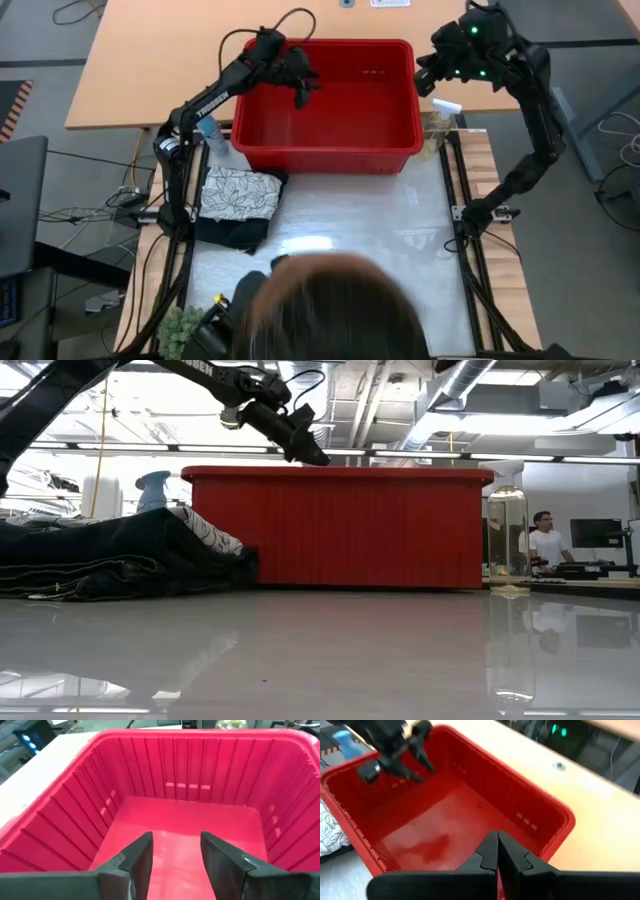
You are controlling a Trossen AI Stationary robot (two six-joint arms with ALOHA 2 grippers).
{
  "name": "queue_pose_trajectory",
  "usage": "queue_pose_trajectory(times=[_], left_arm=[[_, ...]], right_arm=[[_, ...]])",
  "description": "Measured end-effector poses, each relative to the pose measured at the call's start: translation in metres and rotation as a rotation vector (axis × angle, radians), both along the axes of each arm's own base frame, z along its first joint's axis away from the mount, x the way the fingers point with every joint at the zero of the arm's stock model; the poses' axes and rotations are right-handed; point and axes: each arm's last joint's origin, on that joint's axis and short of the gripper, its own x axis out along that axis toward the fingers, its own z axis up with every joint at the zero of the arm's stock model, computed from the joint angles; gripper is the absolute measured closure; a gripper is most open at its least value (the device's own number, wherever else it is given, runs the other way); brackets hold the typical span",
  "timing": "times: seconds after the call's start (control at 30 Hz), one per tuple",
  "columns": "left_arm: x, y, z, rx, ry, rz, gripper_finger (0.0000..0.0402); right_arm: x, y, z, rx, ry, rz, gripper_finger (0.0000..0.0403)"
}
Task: Fold Laundry from Bin
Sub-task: Adjust the stack of folded clothes on the table
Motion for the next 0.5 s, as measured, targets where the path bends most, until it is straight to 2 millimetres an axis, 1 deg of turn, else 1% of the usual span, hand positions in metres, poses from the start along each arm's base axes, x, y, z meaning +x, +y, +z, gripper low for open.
queue_pose_trajectory(times=[0.1, 0.17, 0.2, 0.27, 0.3, 0.4, 0.5], left_arm=[[-0.008, 0.010, 0.002, 0.009, -0.025, 0.040, 0.0240], [-0.013, 0.019, -0.001, -0.004, -0.038, 0.088, 0.0240], [-0.018, 0.025, -0.005, -0.040, -0.036, 0.117, 0.0240], [-0.020, 0.037, -0.017, -0.088, -0.043, 0.140, 0.0239], [-0.024, 0.044, -0.024, -0.126, -0.051, 0.147, 0.0239], [-0.028, 0.060, -0.041, -0.210, -0.088, 0.122, 0.0239], [-0.028, 0.069, -0.054, -0.256, -0.110, 0.097, 0.0239]], right_arm=[[0.004, -0.009, -0.007, 0.056, 0.010, -0.034, 0.0374], [0.006, -0.015, -0.011, 0.083, 0.021, -0.052, 0.0374], [0.006, -0.017, -0.013, 0.090, 0.022, -0.062, 0.0374], [0.009, -0.024, -0.015, 0.100, 0.026, -0.074, 0.0374], [0.010, -0.026, -0.017, 0.105, 0.030, -0.080, 0.0374], [0.013, -0.036, -0.022, 0.122, 0.045, -0.096, 0.0374], [0.015, -0.045, -0.027, 0.139, 0.057, -0.114, 0.0374]])
